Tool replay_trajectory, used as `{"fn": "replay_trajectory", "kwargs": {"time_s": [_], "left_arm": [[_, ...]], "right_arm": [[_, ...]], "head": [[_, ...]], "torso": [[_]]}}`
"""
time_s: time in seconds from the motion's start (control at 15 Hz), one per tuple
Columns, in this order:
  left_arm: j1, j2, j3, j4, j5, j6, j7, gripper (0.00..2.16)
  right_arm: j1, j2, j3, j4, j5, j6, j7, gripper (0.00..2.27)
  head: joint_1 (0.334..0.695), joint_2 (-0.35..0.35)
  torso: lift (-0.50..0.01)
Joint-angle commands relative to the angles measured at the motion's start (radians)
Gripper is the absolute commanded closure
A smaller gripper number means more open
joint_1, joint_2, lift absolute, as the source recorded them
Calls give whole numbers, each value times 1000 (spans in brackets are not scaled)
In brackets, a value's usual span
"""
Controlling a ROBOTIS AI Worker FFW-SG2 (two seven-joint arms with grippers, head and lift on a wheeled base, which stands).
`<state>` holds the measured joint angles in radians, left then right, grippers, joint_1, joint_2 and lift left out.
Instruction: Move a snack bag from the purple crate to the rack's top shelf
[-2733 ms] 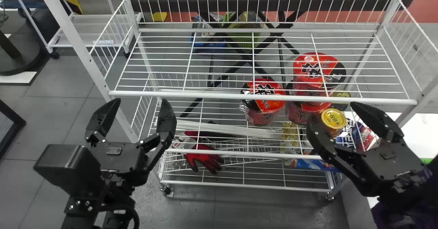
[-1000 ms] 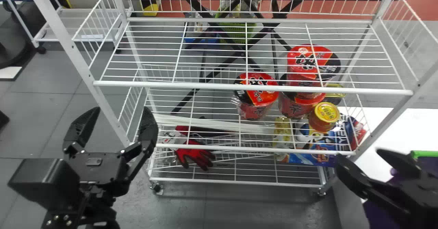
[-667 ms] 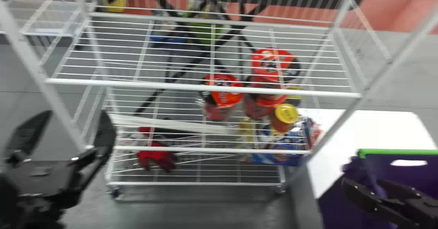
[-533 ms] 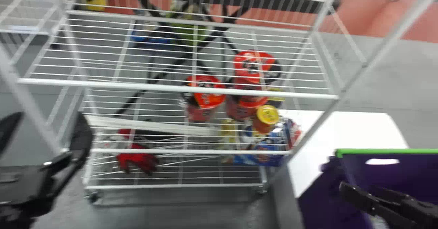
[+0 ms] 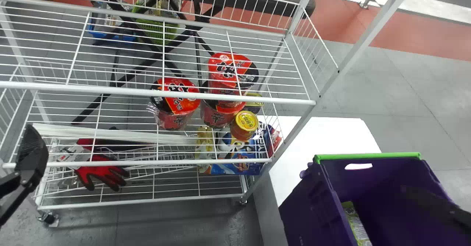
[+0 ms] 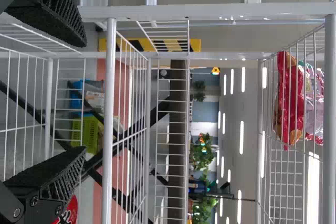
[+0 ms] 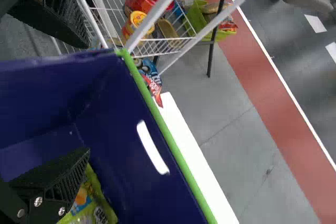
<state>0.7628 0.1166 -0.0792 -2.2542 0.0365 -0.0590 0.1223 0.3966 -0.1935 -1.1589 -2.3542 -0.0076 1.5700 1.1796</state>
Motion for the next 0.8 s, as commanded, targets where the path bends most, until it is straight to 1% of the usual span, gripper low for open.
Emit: {"fn": "replay_trajectory", "kwargs": {"time_s": [0.0, 0.07, 0.13, 0.2, 0.33, 0.53, 0.67, 0.73], "left_arm": [[1, 0, -4, 7, -4, -6, 0, 124], [1, 0, -5, 8, -4, -6, 0, 124], [1, 0, -7, 12, -4, -6, 0, 124], [1, 0, -11, 13, -4, -3, 2, 120], [3, 0, -19, 13, -10, 15, 5, 120], [12, 0, -19, 10, -10, 15, 10, 117], [16, 0, -19, 10, -10, 18, 14, 117], [20, 0, -19, 10, -10, 18, 14, 117]], "right_arm": [[-1, -110, -4, 130, 121, 2, 69, 113], [1, -161, 4, 204, 176, 2, 124, 73], [2, -195, 16, 253, 218, 2, 161, 60], [11, -214, 39, 299, 271, 2, 187, 39], [27, -224, 111, 363, 368, -98, 187, 16], [50, -251, 171, 472, 397, -212, 187, 26], [67, -253, 235, 544, 442, -313, 187, 154], [80, -254, 252, 570, 445, -356, 187, 215]], "head": [[695, -350], [695, -350], [695, -350], [695, -350], [695, -350], [695, -350], [695, -350], [695, -350]], "torso": [[-444], [-444], [-444], [-444], [-444], [-444], [-444], [-444]]}}
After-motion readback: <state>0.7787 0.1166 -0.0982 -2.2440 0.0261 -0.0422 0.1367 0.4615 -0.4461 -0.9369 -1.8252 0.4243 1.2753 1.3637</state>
